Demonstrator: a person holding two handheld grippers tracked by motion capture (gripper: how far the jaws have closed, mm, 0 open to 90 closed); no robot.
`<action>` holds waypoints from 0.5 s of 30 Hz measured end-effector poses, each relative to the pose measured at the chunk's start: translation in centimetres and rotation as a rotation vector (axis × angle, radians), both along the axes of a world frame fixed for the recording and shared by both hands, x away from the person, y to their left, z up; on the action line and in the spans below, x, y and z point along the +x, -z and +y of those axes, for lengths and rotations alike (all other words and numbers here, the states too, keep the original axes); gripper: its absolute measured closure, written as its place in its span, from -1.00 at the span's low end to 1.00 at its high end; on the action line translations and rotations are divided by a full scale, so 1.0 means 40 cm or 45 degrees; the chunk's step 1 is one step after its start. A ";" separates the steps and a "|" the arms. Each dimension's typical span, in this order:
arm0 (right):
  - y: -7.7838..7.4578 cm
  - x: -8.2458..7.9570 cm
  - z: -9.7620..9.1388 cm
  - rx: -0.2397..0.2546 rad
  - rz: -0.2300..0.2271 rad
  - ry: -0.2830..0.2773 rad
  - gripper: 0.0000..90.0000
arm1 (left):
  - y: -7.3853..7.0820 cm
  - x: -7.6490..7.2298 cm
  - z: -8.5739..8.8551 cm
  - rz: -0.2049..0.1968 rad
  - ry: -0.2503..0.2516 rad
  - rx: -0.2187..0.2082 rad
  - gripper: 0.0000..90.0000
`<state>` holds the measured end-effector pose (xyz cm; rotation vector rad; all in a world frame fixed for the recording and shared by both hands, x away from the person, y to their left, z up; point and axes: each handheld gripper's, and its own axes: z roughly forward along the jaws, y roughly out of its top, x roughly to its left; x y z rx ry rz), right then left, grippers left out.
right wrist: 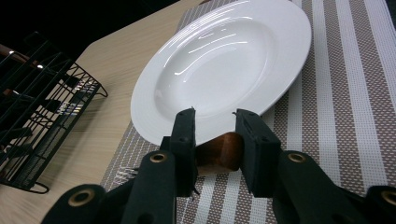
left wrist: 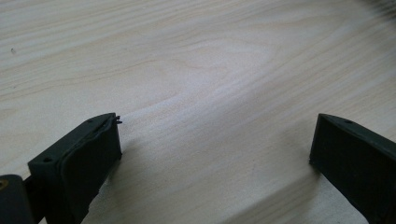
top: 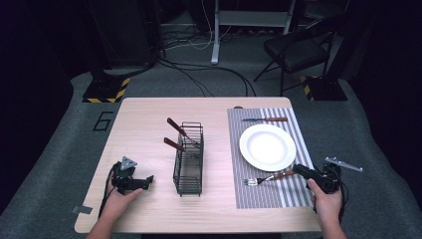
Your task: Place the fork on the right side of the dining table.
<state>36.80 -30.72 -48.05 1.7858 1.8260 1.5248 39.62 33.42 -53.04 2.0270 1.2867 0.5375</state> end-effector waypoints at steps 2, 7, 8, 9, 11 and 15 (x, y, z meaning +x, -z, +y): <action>0.004 -0.001 -0.002 0.009 0.014 0.006 0.52 | 0.000 0.000 0.000 0.002 0.000 -0.001 -0.96; 0.016 0.000 -0.009 0.012 0.027 0.013 0.50 | 0.000 0.000 0.000 0.004 0.000 -0.001 -0.96; 0.019 0.000 -0.010 0.016 0.043 0.017 0.49 | 0.000 0.000 0.000 0.001 0.000 0.000 -0.96; 0.019 0.000 -0.010 0.016 0.043 0.017 0.49 | 0.000 0.000 0.000 0.001 0.000 0.000 -0.96; 0.024 -0.001 -0.012 0.021 0.056 0.022 0.48 | -0.001 0.000 0.000 0.002 0.004 0.003 -0.96; 0.035 0.000 -0.017 0.024 0.068 0.028 0.45 | -0.001 0.000 0.000 0.003 0.007 0.003 -0.96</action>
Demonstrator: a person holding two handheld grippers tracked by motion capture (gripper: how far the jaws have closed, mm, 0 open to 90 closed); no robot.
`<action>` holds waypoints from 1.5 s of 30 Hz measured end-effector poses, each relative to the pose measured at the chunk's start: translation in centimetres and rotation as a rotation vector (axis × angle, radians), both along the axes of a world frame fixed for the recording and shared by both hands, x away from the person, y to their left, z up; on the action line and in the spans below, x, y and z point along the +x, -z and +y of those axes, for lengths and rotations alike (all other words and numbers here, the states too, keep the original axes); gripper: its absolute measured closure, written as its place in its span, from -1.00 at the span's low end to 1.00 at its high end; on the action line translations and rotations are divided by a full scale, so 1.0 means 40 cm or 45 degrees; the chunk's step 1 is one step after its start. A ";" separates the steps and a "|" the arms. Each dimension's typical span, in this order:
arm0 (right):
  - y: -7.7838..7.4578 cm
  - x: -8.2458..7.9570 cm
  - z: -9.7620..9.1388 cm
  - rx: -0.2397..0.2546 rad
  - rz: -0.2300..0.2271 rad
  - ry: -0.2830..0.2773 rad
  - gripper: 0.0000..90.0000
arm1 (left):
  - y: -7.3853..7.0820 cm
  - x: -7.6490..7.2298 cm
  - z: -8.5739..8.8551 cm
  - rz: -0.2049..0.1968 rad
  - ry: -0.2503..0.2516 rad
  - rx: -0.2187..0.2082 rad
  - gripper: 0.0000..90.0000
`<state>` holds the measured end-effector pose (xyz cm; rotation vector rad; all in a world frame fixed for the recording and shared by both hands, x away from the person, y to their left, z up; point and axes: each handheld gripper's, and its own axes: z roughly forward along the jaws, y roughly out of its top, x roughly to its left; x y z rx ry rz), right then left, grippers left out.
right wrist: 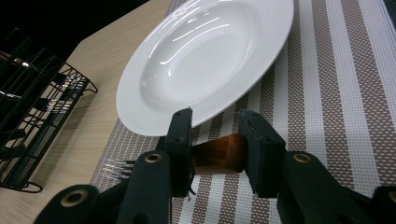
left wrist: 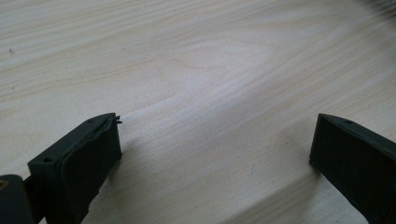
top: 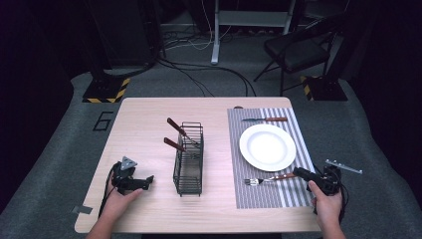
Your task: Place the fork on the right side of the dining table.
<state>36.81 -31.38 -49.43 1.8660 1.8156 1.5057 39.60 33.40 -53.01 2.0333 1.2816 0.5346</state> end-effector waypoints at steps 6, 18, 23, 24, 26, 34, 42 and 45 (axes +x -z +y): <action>0.009 0.000 -0.005 0.010 0.016 0.006 0.44 | 0.000 0.000 0.000 0.000 0.000 0.000 -0.96; 0.029 0.004 -0.015 0.003 0.070 0.013 0.38 | 0.000 0.000 0.000 0.002 0.004 0.004 -0.96; 0.032 0.004 -0.016 -0.031 0.072 0.032 0.37 | -0.001 0.000 0.001 0.001 0.012 0.010 -0.96; 0.031 0.004 -0.016 -0.034 0.076 0.036 0.37 | -0.001 0.000 0.001 0.000 0.012 0.009 -0.96; 0.032 0.004 -0.019 -0.040 0.076 0.043 0.37 | -0.001 0.000 0.001 0.001 0.012 0.010 -0.96; 0.036 0.007 -0.030 -0.074 0.078 0.063 0.33 | 0.000 0.000 0.001 0.002 0.013 0.005 -0.96; 0.032 0.005 -0.037 -0.089 0.069 0.083 0.32 | 0.000 0.000 0.001 0.001 0.014 0.005 -0.96; 0.023 0.004 -0.032 -0.094 0.052 0.076 0.29 | 0.000 0.000 0.001 0.001 0.013 0.006 -0.96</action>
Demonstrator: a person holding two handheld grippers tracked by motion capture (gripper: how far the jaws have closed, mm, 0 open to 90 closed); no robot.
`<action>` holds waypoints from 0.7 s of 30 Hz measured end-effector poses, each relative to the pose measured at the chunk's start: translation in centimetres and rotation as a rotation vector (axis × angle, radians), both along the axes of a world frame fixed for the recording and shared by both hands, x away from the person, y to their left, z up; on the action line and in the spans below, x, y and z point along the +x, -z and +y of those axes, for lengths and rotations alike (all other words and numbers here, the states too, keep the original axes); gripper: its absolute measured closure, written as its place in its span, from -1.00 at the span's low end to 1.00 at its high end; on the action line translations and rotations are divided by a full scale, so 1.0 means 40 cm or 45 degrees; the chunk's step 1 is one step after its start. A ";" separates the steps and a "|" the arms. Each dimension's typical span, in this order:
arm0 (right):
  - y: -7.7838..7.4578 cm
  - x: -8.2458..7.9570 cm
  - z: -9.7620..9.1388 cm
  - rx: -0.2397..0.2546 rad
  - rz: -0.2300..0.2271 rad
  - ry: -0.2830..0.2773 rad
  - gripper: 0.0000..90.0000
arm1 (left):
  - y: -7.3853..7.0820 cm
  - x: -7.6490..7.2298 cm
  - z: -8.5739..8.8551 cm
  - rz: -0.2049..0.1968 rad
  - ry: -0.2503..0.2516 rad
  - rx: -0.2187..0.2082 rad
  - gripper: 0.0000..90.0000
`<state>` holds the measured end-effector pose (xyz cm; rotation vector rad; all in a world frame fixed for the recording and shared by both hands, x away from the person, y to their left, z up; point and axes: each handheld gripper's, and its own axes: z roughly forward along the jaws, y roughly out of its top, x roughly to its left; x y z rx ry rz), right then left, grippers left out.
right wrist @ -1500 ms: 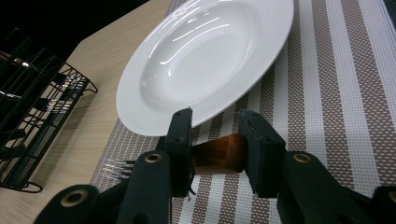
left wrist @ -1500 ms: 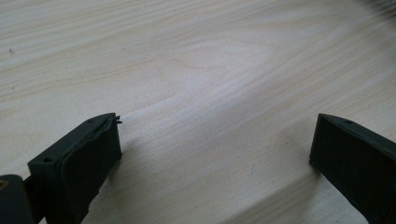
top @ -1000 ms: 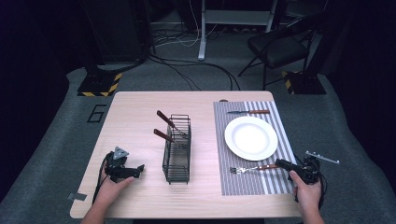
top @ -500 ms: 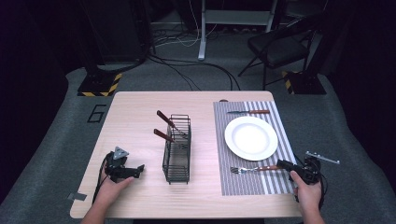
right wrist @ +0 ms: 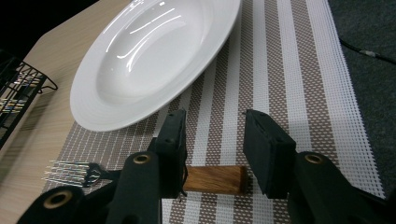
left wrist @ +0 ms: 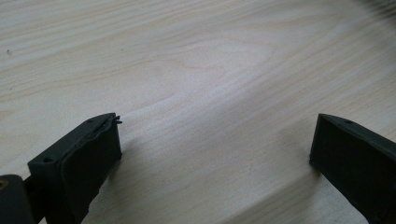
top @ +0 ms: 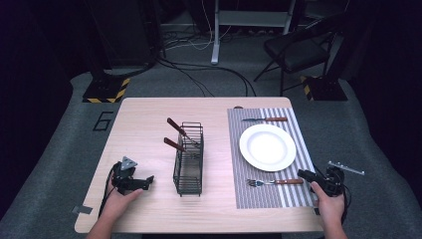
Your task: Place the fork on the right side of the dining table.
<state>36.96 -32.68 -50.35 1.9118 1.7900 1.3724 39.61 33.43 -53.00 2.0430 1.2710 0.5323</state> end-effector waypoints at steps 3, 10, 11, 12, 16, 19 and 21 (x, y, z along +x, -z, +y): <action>-0.016 -0.002 0.011 -0.026 -0.030 -0.014 0.27 | 0.000 0.000 0.000 0.001 0.001 0.000 -0.96; -0.060 -0.005 0.073 -0.142 -0.114 -0.136 0.22 | 0.000 0.000 0.000 0.001 0.000 -0.001 -0.96; -0.064 -0.003 0.083 -0.157 -0.122 -0.153 0.20 | 0.000 0.000 0.000 0.000 0.000 -0.003 -0.96; -0.069 -0.003 0.093 -0.162 -0.125 -0.175 0.19 | 0.000 0.000 0.000 0.000 0.001 0.000 -0.96; -0.090 0.002 0.134 -0.192 -0.141 -0.245 0.19 | 0.000 0.000 0.000 0.000 0.001 -0.001 -0.96; -0.111 0.005 0.162 -0.207 -0.165 -0.295 0.18 | 0.000 0.000 0.000 0.000 0.001 0.000 -0.96; -0.124 0.006 0.180 -0.204 -0.175 -0.323 0.17 | 0.000 0.000 0.000 0.001 0.000 0.000 -0.96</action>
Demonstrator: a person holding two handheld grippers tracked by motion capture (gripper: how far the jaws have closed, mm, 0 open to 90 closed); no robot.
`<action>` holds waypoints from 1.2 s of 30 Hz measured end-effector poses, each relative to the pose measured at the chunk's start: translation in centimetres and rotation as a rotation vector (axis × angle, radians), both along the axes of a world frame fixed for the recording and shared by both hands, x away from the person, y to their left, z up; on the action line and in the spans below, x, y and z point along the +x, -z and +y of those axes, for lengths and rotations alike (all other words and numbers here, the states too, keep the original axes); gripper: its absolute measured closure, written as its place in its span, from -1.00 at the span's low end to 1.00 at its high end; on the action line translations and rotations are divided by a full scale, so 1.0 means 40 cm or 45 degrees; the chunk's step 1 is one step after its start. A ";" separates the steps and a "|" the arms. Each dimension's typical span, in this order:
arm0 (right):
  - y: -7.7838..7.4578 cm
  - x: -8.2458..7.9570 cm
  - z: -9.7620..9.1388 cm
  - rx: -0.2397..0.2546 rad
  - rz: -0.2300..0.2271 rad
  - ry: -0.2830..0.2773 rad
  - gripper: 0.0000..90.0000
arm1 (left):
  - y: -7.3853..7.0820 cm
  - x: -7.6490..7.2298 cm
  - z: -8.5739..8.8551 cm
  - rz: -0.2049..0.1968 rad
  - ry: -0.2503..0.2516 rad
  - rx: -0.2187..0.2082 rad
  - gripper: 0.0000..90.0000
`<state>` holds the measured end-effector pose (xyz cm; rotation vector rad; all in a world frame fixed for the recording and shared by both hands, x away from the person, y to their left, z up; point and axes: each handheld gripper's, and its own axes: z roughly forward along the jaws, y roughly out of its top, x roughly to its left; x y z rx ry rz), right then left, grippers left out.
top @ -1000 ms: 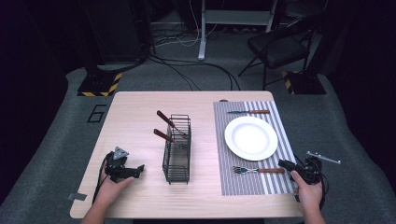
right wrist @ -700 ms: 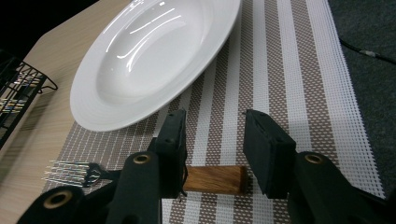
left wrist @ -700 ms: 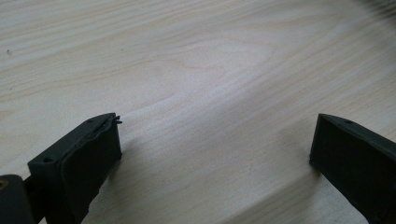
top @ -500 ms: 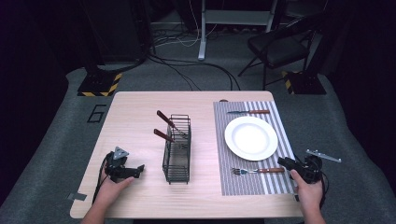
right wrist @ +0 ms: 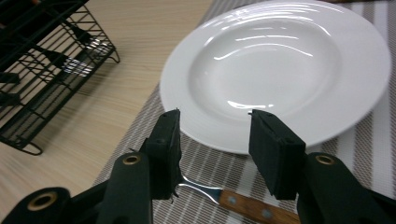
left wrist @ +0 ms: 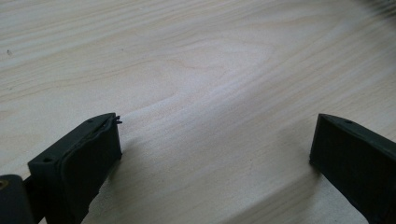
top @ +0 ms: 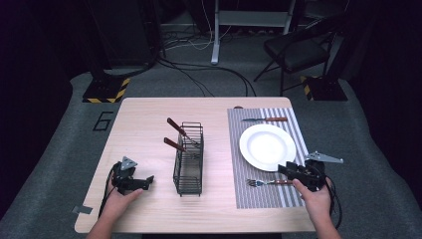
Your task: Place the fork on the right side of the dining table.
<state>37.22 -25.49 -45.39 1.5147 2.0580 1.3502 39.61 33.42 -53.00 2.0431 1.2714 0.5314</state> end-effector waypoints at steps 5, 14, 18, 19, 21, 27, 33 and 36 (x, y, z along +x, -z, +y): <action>-0.030 0.002 0.058 -0.018 -0.029 -0.083 0.15 | 0.000 0.000 0.000 0.000 -0.001 0.000 -0.96; -0.042 -0.003 0.142 -0.053 -0.059 -0.179 0.15 | 0.000 0.000 0.000 -0.001 -0.001 0.001 -0.96; -0.039 -0.006 0.175 -0.078 -0.063 -0.216 0.15 | 0.000 0.000 0.000 0.000 0.001 0.000 -0.96; -0.037 -0.007 0.183 -0.080 -0.061 -0.223 0.15 | 0.000 0.000 0.000 0.000 0.001 0.000 -0.96; -0.033 -0.008 0.199 -0.087 -0.064 -0.245 0.15 | 0.000 0.000 0.000 -0.001 0.001 0.000 -0.96; -0.015 -0.020 0.256 -0.124 -0.063 -0.326 0.14 | 0.000 0.000 0.000 -0.001 0.001 0.000 -0.96; 0.014 -0.035 0.308 -0.169 -0.082 -0.393 0.12 | 0.000 0.000 0.000 -0.001 0.001 0.000 -0.96; 0.029 -0.036 0.323 -0.190 -0.076 -0.423 0.08 | 0.000 0.000 0.000 0.000 0.001 0.000 -0.96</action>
